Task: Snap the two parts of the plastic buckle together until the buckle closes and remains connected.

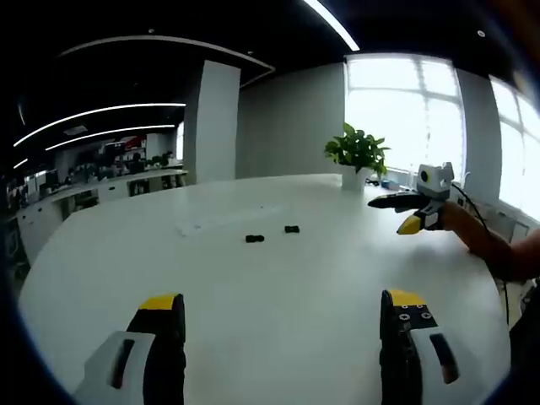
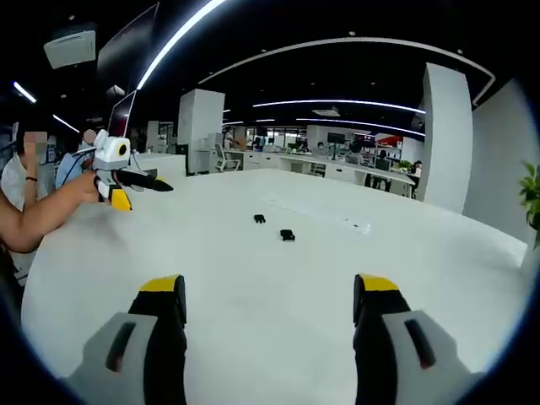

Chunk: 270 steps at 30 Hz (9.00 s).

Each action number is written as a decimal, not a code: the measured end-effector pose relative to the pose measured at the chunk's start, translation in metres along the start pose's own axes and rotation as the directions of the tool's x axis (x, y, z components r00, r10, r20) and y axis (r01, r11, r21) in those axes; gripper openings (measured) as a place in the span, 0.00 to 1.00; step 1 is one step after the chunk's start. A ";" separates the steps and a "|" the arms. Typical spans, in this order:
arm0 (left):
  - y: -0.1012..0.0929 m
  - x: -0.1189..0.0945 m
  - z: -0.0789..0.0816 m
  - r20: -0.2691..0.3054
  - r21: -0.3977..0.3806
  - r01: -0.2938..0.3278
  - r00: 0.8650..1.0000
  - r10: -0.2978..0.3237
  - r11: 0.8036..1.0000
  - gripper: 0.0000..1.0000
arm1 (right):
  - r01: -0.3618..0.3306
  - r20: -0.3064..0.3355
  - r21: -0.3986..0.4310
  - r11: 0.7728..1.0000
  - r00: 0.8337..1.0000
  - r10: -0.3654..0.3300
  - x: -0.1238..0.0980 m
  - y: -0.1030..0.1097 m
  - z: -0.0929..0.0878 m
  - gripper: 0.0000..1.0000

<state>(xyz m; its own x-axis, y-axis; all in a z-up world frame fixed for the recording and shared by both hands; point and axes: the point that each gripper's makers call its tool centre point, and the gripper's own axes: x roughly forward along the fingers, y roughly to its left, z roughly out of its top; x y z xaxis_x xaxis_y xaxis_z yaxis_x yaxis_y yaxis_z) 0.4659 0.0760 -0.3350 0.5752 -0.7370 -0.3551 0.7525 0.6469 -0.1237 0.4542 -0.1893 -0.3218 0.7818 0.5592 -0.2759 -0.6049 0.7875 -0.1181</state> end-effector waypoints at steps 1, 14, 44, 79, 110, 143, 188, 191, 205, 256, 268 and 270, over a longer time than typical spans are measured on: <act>0.001 0.000 0.000 -0.001 -0.009 -0.001 1.000 0.001 1.000 0.94 | 0.004 0.002 0.003 1.000 1.000 -0.004 0.000 -0.001 0.000 0.83; 0.007 0.000 0.003 0.020 0.015 -0.028 0.999 0.028 0.999 0.99 | 0.022 0.019 0.053 0.998 1.000 -0.023 -0.001 -0.003 0.002 1.00; 0.004 -0.003 -0.004 0.023 -0.003 -0.009 1.000 0.009 1.000 0.95 | 0.031 0.017 0.034 0.999 0.999 -0.031 -0.005 0.002 -0.002 0.98; 0.001 0.009 -0.007 -0.004 -0.039 0.067 0.998 -0.067 0.997 0.99 | -0.002 0.002 0.075 0.997 1.000 0.002 -0.003 -0.002 -0.004 0.85; -0.008 0.014 -0.008 -0.028 0.013 -0.026 0.999 0.026 1.000 0.99 | 0.062 -0.047 0.055 0.997 0.997 -0.060 -0.005 0.011 -0.009 0.84; -0.001 0.029 0.025 0.000 0.008 -0.024 1.000 0.024 1.000 0.99 | 0.068 -0.056 0.014 0.998 0.996 -0.067 0.012 0.004 -0.001 0.95; 0.019 0.047 0.038 0.003 0.060 -0.016 1.000 0.016 0.998 0.94 | 0.036 -0.077 -0.028 0.999 0.996 -0.038 0.037 0.012 0.010 0.82; 0.018 0.049 0.038 0.001 0.063 -0.016 1.000 0.016 0.998 0.93 | 0.033 -0.067 -0.028 0.999 0.997 -0.035 0.038 0.007 0.012 0.81; 0.021 0.062 0.033 -0.032 0.075 -0.004 0.999 0.007 0.997 0.89 | 0.022 -0.068 -0.024 0.999 0.997 -0.023 0.050 0.000 0.010 0.78; 0.038 0.103 0.033 -0.069 0.088 0.029 0.997 -0.023 0.996 0.90 | 0.012 -0.082 -0.010 1.000 0.997 -0.013 0.086 -0.018 0.009 0.75; 0.036 0.112 0.039 -0.056 0.059 0.067 0.996 -0.063 0.996 0.93 | 0.014 -0.093 -0.021 1.000 0.996 -0.015 0.090 -0.022 0.007 0.73; 0.037 0.114 0.040 -0.057 0.060 0.066 0.996 -0.062 0.996 0.93 | 0.012 -0.092 -0.022 1.000 0.996 -0.014 0.091 -0.023 0.008 0.73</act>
<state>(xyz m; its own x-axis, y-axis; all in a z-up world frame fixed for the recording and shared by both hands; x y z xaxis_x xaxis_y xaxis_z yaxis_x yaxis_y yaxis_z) 0.5718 0.0083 -0.3433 0.5082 -0.7634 -0.3987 0.8063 0.5844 -0.0913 0.5402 -0.1545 -0.3364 0.7730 0.5216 -0.3612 -0.5986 0.7882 -0.1429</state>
